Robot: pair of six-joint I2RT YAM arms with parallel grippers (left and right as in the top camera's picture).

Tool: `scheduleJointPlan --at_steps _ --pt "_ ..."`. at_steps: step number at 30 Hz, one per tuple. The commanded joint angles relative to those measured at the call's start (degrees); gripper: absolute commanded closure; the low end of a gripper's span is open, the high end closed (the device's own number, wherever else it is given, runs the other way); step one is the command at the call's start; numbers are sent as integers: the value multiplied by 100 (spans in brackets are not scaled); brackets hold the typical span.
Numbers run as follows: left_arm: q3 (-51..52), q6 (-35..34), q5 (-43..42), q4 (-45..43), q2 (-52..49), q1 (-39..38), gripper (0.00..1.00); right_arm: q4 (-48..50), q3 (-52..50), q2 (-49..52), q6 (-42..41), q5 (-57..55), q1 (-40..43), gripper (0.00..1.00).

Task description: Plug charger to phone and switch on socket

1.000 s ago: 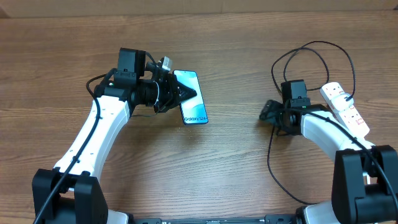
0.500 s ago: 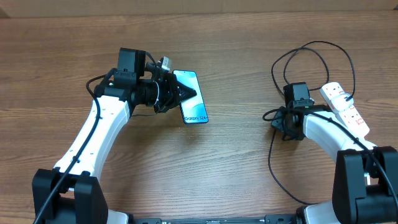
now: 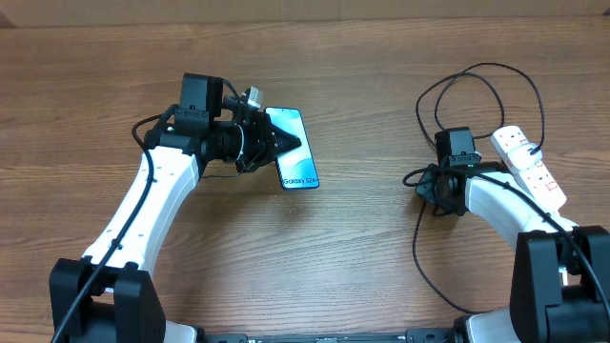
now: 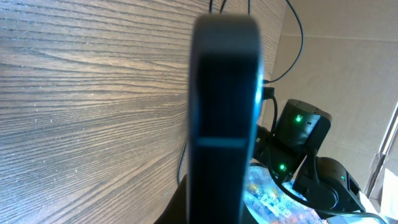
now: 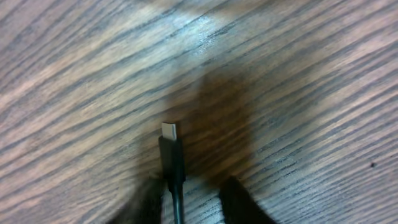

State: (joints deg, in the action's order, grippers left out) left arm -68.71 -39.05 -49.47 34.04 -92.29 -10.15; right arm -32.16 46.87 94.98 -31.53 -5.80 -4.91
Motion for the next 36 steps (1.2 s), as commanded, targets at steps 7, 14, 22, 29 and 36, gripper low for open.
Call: scheduleJointPlan --at_steps 7,14,22,29,36 --pt "-118 -79 -155 -76 4 -37 96 542 -393 435 841 2103 -59 96" --pt "-118 -83 -1508 -1473 4 92 96 339 160 22 3069 5890 170 96" --pt "-120 -79 -2098 -2240 4 387 95 -1132 164 -654 5130 8229 94 96" --pt "-118 -328 -1576 -2275 4 175 96 -640 164 -669 4935 8531 -293 96" --pt "-118 -426 -1145 -2275 4 -33 96 841 267 -682 3187 8260 -807 96"
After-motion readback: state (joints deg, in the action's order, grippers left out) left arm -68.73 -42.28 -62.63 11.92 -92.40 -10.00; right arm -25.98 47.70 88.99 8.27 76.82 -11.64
